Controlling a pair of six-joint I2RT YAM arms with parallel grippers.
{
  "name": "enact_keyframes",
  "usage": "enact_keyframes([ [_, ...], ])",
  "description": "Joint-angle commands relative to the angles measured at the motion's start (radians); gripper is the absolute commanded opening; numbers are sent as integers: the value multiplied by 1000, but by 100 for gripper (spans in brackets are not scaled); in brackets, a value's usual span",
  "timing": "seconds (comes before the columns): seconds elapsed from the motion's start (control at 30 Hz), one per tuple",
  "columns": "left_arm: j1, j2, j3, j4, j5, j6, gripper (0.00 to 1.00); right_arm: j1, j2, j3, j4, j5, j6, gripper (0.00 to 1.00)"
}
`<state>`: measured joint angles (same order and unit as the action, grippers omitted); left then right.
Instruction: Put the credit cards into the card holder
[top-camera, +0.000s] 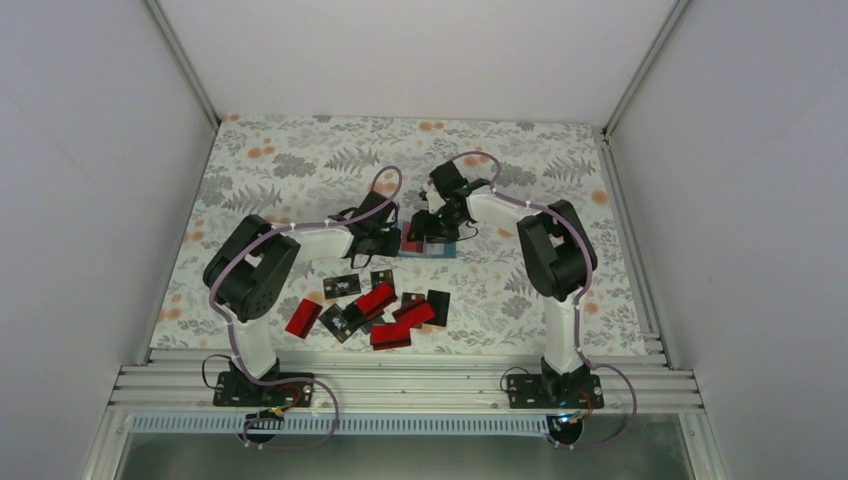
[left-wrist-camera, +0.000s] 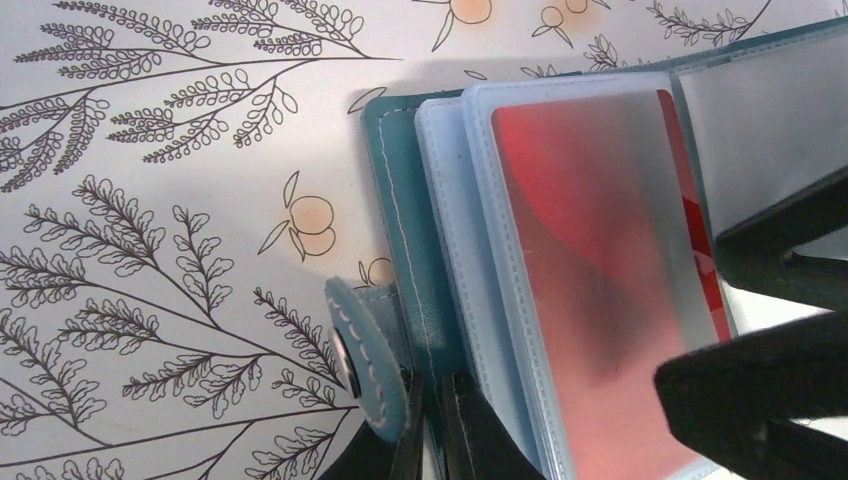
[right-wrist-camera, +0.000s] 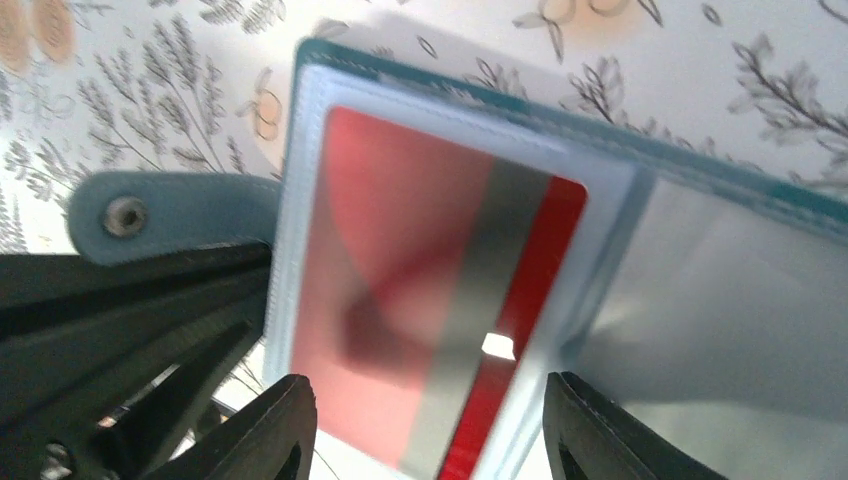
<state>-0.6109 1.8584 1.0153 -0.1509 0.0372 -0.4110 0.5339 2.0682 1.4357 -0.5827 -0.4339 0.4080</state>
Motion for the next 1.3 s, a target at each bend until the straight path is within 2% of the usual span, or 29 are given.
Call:
enact_keyframes([
  [0.0, -1, 19, -12, -46, -12, 3, 6, -4, -52, -29, -62, 49, -32, 60],
  [0.17, -2, 6, -15, -54, -15, -4, 6, -4, -86, -26, -73, 56, -45, 67],
  [0.33, -1, -17, -15, -66, -23, -7, 6, -4, -114, -21, -71, 63, -52, 65],
  [0.43, -1, -34, -16, -73, -26, -8, 6, -5, -124, -19, -63, 61, -53, 59],
  [0.67, -7, -69, -4, -89, -17, -11, 6, -5, -112, -7, -59, 63, -56, 27],
  [0.8, -13, -88, 11, -108, -22, -12, 6, -5, -91, -4, -53, 61, -61, 17],
  [1.0, -19, -113, 34, -121, -14, -14, 6, -4, -50, 0, -38, 56, -69, 10],
  [1.27, -15, -79, 50, -74, 65, -40, 8, -5, -25, -30, -5, 51, -66, 6],
])
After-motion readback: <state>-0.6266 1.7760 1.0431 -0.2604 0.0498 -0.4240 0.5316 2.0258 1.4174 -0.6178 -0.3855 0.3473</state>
